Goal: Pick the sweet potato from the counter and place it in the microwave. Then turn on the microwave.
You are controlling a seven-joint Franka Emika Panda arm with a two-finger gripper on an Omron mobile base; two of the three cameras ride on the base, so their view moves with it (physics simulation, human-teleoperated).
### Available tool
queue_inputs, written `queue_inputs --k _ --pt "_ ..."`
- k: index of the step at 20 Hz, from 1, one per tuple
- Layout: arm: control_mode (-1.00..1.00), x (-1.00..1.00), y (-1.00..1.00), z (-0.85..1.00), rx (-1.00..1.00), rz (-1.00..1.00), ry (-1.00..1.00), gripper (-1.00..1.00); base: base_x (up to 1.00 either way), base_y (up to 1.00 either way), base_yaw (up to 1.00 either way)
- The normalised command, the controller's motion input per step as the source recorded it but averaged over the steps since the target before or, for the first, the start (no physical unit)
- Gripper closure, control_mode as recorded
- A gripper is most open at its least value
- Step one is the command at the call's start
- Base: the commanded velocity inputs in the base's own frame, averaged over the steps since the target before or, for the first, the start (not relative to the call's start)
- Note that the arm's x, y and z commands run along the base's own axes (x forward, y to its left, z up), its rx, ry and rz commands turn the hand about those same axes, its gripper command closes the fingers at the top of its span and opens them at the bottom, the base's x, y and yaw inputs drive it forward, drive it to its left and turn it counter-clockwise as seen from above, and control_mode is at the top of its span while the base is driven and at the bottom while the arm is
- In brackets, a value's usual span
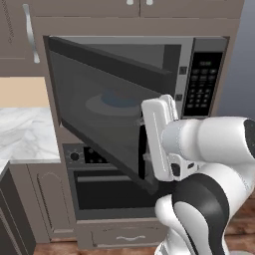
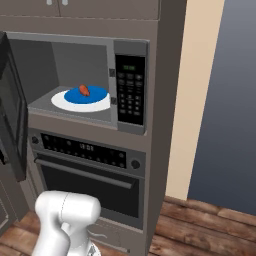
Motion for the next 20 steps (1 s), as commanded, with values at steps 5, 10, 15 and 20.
queue_inputs --k 5,10,15,20 --pt "-1.00 0.40 -0.35 -0.13 0.00 -0.15 0.05 -1.00 0.00 0.00 0.00" --pt "-1.00 0.42 -0.32 -0.11 0.00 -0.15 0.00 -1.00 0.00 0.00 0.00" --pt "-1.00 0.46 -0.32 -0.11 0.00 -0.15 0.02 -1.00 0.00 0.00 0.00" --pt "-1.00 0.48 -0.31 -0.12 0.00 -0.15 0.05 -1.00 0.00 0.00 0.00"
